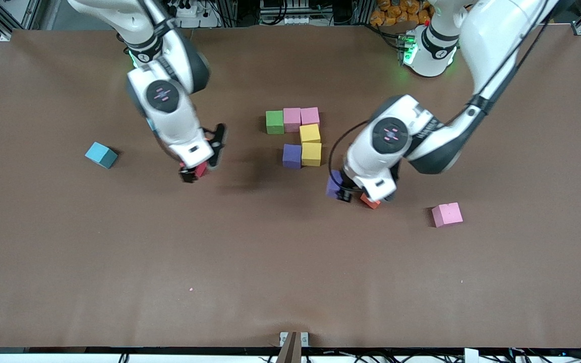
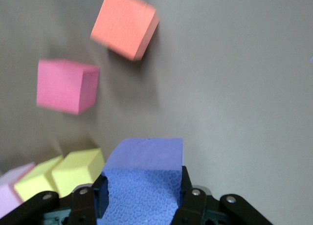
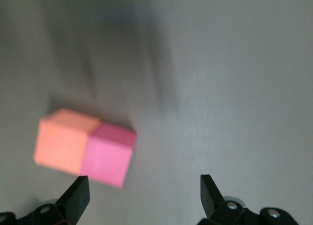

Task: Form number 2 with 11 blocks
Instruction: 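Carry the purple cube with the left gripper while the right gripper reaches pink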

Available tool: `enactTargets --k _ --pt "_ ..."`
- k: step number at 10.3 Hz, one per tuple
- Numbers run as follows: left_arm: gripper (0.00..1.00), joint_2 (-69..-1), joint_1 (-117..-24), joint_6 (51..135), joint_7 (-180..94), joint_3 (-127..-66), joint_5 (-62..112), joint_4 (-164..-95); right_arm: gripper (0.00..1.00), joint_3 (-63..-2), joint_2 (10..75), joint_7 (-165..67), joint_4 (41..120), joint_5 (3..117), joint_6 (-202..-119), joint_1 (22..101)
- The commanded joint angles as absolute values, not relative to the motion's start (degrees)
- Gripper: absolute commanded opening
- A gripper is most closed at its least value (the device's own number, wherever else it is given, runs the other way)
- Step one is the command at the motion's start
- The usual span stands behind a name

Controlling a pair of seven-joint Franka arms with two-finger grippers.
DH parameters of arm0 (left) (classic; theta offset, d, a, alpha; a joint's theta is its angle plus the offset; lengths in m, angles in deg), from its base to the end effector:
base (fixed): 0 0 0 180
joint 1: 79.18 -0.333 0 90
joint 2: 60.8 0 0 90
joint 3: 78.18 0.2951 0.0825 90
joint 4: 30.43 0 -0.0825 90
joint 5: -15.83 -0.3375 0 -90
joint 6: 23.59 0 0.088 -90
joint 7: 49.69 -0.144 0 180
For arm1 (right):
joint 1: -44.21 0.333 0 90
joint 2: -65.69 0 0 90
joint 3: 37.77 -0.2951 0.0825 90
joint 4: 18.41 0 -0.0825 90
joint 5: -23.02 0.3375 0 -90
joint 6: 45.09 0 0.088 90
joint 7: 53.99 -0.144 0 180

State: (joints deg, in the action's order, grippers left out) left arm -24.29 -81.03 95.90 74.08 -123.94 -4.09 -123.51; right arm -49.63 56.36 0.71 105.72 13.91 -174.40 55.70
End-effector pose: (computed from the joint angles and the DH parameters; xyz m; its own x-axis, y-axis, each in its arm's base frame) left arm 0.5096 -0.3705 0.3063 0.2335 0.9635 -0.1312 0.9694 -0.2412 -0.0465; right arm 0.4707 0.1937 0.2905 0.1037 0.9887 -0.1085 0.9944 -0.1055 -0.0107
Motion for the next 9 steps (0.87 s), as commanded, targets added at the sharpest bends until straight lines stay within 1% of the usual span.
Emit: enactTargets --k 1,3,5,8,9 --pt "0.46 -23.36 -74.2 95.77 81.24 -120.91 -3.24 -120.53 1.0 -50.69 58.57 12.23 108.94 15.2 -175.08 52.39" --pt "0.45 -21.69 -69.02 96.64 88.27 -120.55 -3.24 -118.24 1.0 -50.69 58.4 22.0 109.9 15.2 -175.6 50.89" --pt "0.46 -21.34 -65.05 99.01 94.08 -119.06 -3.24 -118.06 1.0 -50.69 58.22 29.83 113.84 15.2 -181.64 50.45" --pt "0.46 -20.55 -59.87 103.4 100.58 -115.81 -2.98 -117.8 1.0 -50.78 58.13 29.6 114.65 15.28 -183.08 48.79" --pt "0.46 -20.28 -58.37 105.85 103.48 -114.76 -2.98 -117.88 1.0 -50.61 58.13 26.99 114.65 15.28 -185.17 48.08"
